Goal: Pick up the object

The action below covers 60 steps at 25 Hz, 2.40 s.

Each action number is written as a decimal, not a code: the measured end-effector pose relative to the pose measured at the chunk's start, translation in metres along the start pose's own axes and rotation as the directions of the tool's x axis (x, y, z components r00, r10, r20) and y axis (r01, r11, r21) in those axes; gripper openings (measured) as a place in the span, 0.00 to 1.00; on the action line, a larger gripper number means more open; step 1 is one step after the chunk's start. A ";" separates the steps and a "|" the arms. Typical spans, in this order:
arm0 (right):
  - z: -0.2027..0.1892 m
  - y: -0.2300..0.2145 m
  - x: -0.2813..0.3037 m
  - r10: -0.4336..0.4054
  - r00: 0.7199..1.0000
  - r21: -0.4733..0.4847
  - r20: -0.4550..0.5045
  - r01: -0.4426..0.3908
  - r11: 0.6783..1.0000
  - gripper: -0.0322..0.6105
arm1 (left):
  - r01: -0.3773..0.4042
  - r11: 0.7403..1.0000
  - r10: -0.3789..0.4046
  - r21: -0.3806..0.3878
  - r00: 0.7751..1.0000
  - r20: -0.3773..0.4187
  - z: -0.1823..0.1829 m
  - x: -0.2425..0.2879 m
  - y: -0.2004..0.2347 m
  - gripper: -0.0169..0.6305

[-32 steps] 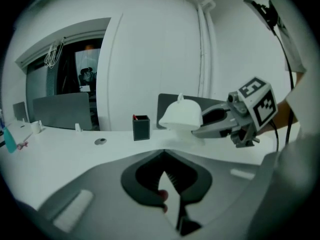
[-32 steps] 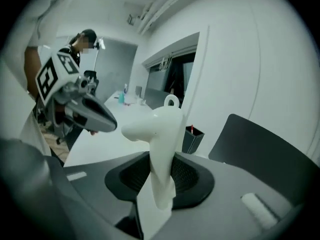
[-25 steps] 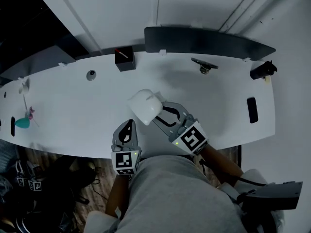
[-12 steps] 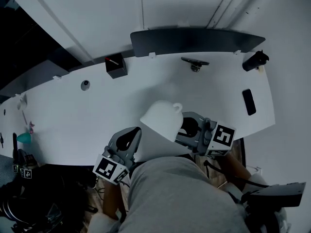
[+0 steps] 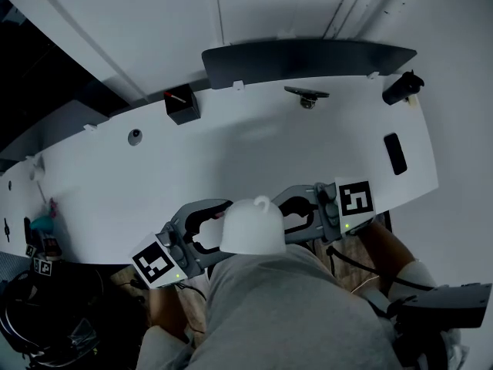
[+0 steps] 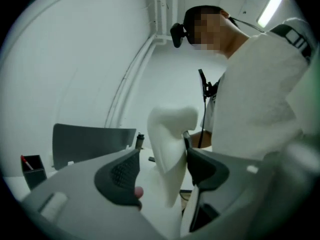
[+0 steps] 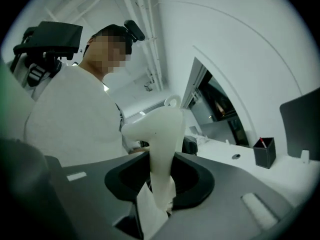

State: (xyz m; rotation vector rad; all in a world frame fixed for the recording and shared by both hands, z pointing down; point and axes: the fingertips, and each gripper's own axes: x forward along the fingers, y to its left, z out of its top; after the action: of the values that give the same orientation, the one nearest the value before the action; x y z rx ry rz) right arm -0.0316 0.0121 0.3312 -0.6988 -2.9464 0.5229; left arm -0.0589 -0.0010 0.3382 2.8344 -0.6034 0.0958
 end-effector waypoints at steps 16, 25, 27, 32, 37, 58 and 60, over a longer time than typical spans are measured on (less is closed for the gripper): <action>0.009 0.009 0.004 0.168 0.986 0.060 -0.012 -0.167 0.984 0.25 | 0.110 0.994 -0.110 0.003 0.994 0.020 0.002 0.020 -0.034 0.29; 0.004 -0.001 0.000 0.106 0.992 0.017 -0.075 -0.105 0.994 0.35 | 0.035 0.999 -0.034 -0.021 0.997 0.067 -0.004 0.026 -0.020 0.29; 0.002 0.000 -0.001 0.109 0.990 0.003 -0.094 -0.109 0.994 0.36 | 0.042 0.999 -0.039 -0.032 0.997 0.073 -0.003 0.026 -0.020 0.29; 0.013 -0.030 -0.029 -0.056 0.997 0.007 -0.044 0.057 0.998 0.38 | -0.015 0.997 0.030 -0.077 0.981 0.191 0.014 0.001 0.002 0.28; 0.031 -0.056 -0.045 -0.243 0.962 0.056 0.123 0.238 0.970 0.35 | -0.053 0.973 0.148 -0.224 0.889 0.433 0.042 -0.032 0.028 0.27; -0.011 -0.111 -0.044 -0.834 0.550 -0.128 0.042 0.831 0.541 0.05 | -0.658 0.696 0.713 -0.287 0.680 0.171 -0.012 -0.026 0.081 0.24; -0.014 -0.109 -0.041 -0.830 0.556 -0.123 0.038 0.827 0.548 0.05 | -0.670 0.686 0.722 -0.283 0.676 0.151 -0.017 -0.024 0.079 0.24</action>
State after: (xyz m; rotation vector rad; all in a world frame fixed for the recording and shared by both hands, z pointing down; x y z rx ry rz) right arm -0.0393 -0.0938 0.3818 0.7270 -2.8260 0.2056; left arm -0.1137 -0.0573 0.3697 2.2588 -1.6405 -0.1913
